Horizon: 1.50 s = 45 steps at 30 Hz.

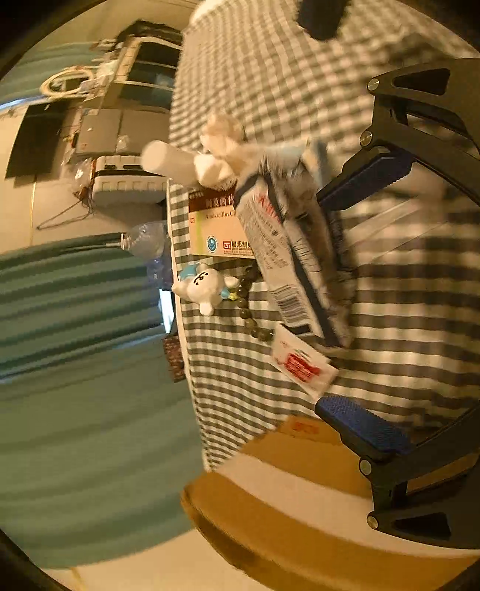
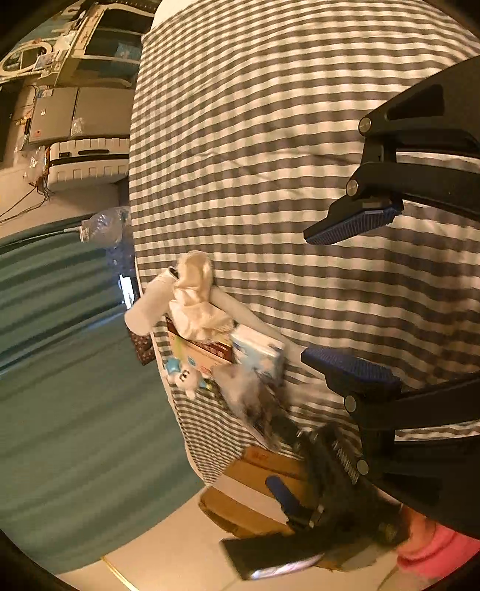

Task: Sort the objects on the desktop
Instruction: 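Grasp the patterned snack bag with the left gripper while the right grasps the tissue pack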

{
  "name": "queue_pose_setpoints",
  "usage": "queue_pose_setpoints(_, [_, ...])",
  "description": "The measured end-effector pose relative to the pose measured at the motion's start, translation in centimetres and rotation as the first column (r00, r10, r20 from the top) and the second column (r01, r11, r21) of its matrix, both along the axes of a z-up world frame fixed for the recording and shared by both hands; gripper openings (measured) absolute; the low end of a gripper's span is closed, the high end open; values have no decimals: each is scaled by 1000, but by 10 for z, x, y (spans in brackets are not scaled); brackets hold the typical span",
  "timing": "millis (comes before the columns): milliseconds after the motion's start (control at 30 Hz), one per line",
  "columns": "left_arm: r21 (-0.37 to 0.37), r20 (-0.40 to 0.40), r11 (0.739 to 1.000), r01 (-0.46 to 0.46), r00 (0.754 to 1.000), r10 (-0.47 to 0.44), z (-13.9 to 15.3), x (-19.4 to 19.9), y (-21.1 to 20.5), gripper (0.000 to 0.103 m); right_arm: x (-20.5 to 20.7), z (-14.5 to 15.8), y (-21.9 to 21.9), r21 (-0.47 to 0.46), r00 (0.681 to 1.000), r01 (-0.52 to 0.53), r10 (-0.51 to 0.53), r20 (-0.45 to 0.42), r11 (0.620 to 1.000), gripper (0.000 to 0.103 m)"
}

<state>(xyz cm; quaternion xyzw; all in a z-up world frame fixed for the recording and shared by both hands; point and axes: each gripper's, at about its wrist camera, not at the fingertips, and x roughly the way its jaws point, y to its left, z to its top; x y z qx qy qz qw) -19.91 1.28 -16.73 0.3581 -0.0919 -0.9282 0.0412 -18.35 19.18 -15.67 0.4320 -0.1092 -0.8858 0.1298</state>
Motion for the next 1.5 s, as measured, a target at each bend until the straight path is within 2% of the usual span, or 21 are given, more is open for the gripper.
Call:
queue_pose_setpoints(67, [6,-20,999,48,999,-47,-10,-6,1,103,-15,-6,-2,11,1000,-16,16,7,1000,58])
queue_pose_setpoints(133, [-20,-51,995,98,994,-99,-16,-7,3,103,-27,-9,-7,26,999,-41,40,15,999,58])
queue_pose_setpoints(167, [-39,-54,990,132,989,-134,-17,-6,6,95,-33,-10,-11,42,998,-58,57,8,997,58])
queue_pose_setpoints(200, [-43,-54,987,156,986,-158,-19,-6,7,87,-36,-11,-14,51,998,-67,67,-3,996,58])
queue_pose_setpoints(233, [-27,-40,984,173,984,-174,-21,-7,6,60,-39,-11,-17,54,997,-74,75,-7,996,58])
queue_pose_setpoints(267, [-15,-29,987,163,986,-163,-23,-9,3,29,-44,-13,-21,52,997,-82,82,-6,995,58])
queue_pose_setpoints(300, [-6,-20,990,142,990,-142,-24,-12,-1,21,-50,-16,-24,36,997,-83,83,-1,996,58])
queue_pose_setpoints(367, [38,-29,993,115,993,-114,-20,-14,-12,15,-58,-20,-29,-10,997,-79,79,16,997,58])
queue_pose_setpoints(433, [80,-43,994,76,996,-73,-12,-14,-21,12,-62,-25,-36,-49,996,-87,89,33,995,58])
queue_pose_setpoints(567, [151,-24,987,48,999,-45,-9,-14,-33,11,-69,-34,-57,-24,994,-97,98,55,995,57])
queue_pose_setpoints(633, [147,-13,988,50,999,-49,-9,-14,-35,11,-72,-40,-66,-56,990,-109,113,84,992,50])
queue_pose_setpoints(733, [172,7,984,46,999,-48,-9,-16,-39,11,-72,-45,-77,-28,990,-104,106,90,994,44])
queue_pose_setpoints(867, [195,40,979,54,997,-63,-8,-14,-47,11,-62,-36,-85,34,992,-116,114,50,993,32])
queue_pose_setpoints(967, [219,66,975,45,996,-61,-2,-12,-51,11,-52,-31,-82,20,993,-115,114,39,993,23])
queue_pose_setpoints(1133, [259,75,964,50,995,-72,0,-10,-57,10,-36,-21,-78,76,992,-126,125,18,989,21])
queue_pose_setpoints(1233, [245,74,968,60,994,-80,1,-9,-54,10,-25,-11,-70,69,995,-98,97,15,993,20])
queue_pose_setpoints(1367, [244,80,967,71,992,-93,13,2,-49,8,-7,5,-54,115,999,-48,47,18,992,20])
queue_pose_setpoints(1500, [289,102,953,89,987,-123,30,18,-36,8,21,29,-36,114,1000,8,-8,5,993,18])
